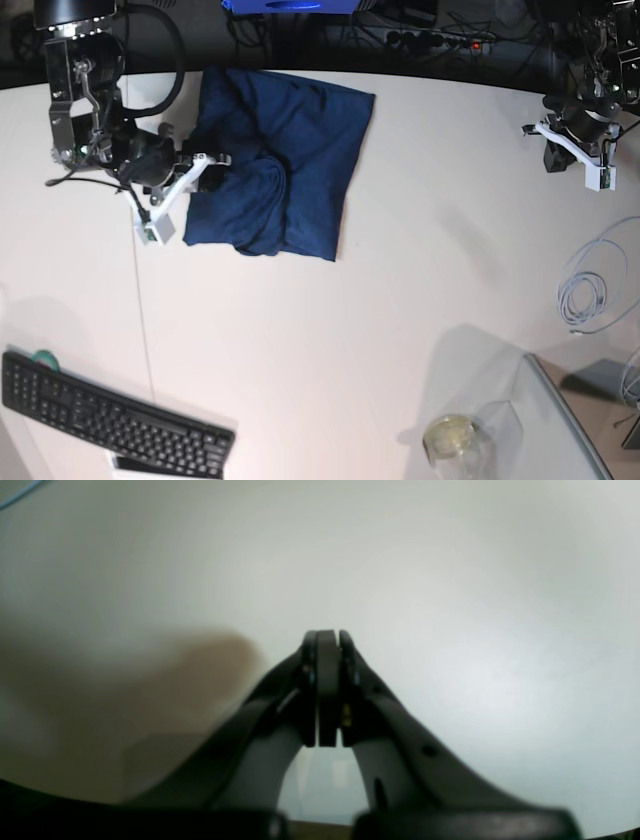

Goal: Layout the t-shirt on the table in an organized manner, then fold the t-shirt properly
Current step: 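Release the left gripper and press the folded bundle with the right gripper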

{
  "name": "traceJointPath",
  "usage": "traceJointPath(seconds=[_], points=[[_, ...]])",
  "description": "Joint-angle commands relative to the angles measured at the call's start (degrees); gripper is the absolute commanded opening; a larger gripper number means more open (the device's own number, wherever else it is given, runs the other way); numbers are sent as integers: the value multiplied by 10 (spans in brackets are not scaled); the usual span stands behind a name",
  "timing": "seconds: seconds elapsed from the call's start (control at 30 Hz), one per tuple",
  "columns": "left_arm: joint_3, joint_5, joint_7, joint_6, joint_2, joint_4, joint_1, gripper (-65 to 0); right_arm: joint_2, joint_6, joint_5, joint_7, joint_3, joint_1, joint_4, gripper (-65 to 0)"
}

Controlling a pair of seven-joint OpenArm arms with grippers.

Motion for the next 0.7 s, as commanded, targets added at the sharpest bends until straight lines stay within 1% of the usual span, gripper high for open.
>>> traceJointPath(seconds=[0.0,0.03,0.23,0.3,0.37,0.53,0.67], points=[[-5,-3,-9,-1,-11,7,2,-650,3,1,8,6,-6,5,14,-615],[-6,-3,-9,-1,-11,7,3,-650,3,1,9,5,-12,5,21,-650],[-6,-3,-10,-1,-11,-17,-1,-650,4,0,8,-2,-55,-21,103,-639],[-4,-3,-10,-1,-11,-18,-2,-650,3,0,8,-25,-71,-17,107,-641],[-4,-3,-10,-1,-9,-16,-3,-650,2,0,8,-35,-91,-11,107,-641],[25,-3,-11,-1,0,-16,-18,-650,1,0,9,-34,-155,-2,107,-642],[44,-3,-12,-1,1,-16,-19,-650,-17,0,8,-34,-196,14,104,-642]])
